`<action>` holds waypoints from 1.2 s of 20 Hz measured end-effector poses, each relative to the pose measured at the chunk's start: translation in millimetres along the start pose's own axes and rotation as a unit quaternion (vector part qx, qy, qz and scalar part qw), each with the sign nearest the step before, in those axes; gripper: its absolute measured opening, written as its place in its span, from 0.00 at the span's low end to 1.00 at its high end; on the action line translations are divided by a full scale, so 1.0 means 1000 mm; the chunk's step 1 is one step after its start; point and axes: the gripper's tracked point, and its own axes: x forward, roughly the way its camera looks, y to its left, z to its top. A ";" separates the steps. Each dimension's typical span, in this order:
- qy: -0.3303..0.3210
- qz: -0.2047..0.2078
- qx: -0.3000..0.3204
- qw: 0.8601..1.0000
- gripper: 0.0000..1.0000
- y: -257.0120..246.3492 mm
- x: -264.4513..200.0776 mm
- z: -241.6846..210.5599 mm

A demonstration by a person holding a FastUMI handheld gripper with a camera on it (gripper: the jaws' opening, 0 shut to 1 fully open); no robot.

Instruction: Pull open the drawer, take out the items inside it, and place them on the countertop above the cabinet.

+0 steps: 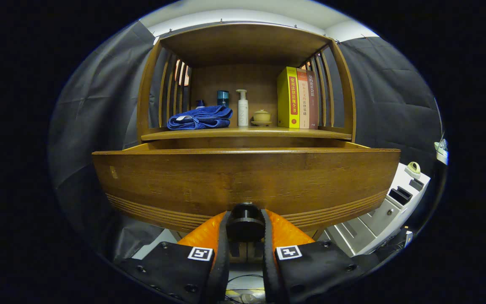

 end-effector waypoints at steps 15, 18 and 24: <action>0.010 -0.005 0.004 1.000 0.51 0.001 -0.013 -0.017; 0.008 0.003 0.002 1.000 0.56 0.007 -0.013 -0.018; 0.021 0.019 0.006 1.000 0.99 0.020 -0.013 -0.027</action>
